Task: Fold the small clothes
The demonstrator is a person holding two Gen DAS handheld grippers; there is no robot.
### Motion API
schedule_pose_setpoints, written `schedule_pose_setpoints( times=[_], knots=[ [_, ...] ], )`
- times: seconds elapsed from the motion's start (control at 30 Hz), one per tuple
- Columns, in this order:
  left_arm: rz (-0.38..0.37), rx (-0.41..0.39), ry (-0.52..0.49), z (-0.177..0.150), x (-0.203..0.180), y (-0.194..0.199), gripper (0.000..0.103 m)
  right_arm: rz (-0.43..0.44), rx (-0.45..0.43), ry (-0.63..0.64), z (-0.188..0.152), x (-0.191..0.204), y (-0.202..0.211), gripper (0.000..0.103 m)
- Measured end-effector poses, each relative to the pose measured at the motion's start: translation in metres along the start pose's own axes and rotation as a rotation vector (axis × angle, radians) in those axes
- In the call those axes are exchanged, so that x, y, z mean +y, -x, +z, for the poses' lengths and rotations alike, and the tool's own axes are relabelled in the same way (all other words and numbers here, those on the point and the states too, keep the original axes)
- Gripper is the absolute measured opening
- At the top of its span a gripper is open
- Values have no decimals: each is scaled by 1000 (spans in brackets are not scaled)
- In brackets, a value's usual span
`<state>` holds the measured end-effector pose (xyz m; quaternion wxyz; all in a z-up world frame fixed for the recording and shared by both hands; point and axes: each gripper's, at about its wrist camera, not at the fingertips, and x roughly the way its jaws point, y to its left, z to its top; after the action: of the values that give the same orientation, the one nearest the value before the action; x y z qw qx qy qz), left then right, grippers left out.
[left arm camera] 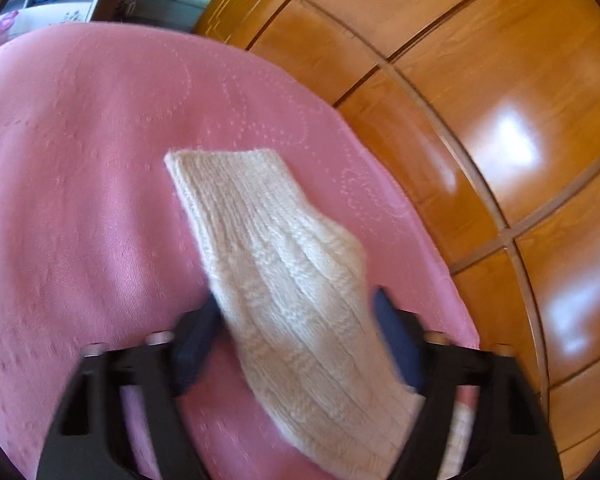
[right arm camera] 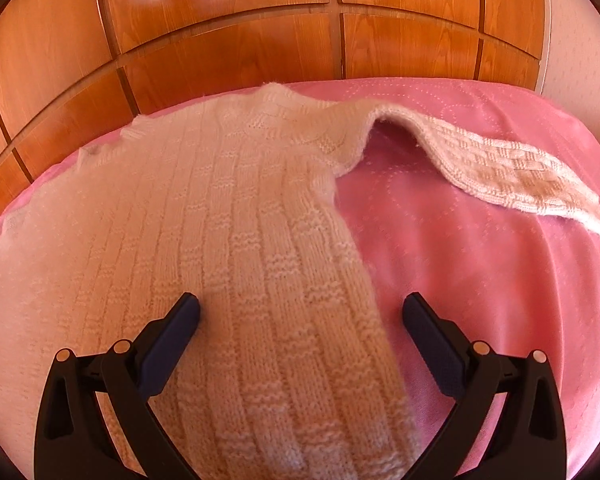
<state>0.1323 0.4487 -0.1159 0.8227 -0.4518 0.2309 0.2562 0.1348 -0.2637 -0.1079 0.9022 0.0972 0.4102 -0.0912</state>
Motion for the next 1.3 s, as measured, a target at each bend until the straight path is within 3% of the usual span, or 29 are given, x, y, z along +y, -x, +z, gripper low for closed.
schedule_pose_setpoints(
  times=[0.03, 0.1, 0.2, 0.3, 0.43, 0.53, 0.67, 0.77, 0.97, 1.17, 1.3],
  knots=[
    [1, 9, 12, 2, 0, -4, 46, 1, 0, -1, 0, 1, 0, 101],
    [2, 44, 51, 7, 7, -7, 6, 0, 1, -1, 0, 1, 0, 101],
    [-35, 28, 136, 15, 19, 1, 5, 0, 2, 0, -1, 1, 1, 101],
    [-83, -30, 141, 27, 24, 18, 5, 1, 2, -1, -2, 2, 0, 101],
    [-48, -18, 70, 24, 21, 15, 5, 0, 3, 0, -2, 1, 0, 101],
    [-21, -17, 87, 17, 19, 12, 5, 1, 4, -1, -1, 1, 0, 101],
    [-20, -74, 61, 7, -8, 27, 5, 1, 4, 0, -1, 1, 0, 101],
    [-82, -120, -31, -1, -52, 41, 5, 1, 4, -1, -1, 1, 0, 101],
    [-225, -97, -294, -46, -155, 54, 5, 10, 1, -7, -1, 0, 1, 101],
    [-343, -17, -619, -135, -245, 56, 5, 24, 0, -17, 0, -3, 2, 101],
    [-396, 51, -741, -198, -285, 53, 5, 32, 0, -20, 0, -5, 2, 101]
  ],
)
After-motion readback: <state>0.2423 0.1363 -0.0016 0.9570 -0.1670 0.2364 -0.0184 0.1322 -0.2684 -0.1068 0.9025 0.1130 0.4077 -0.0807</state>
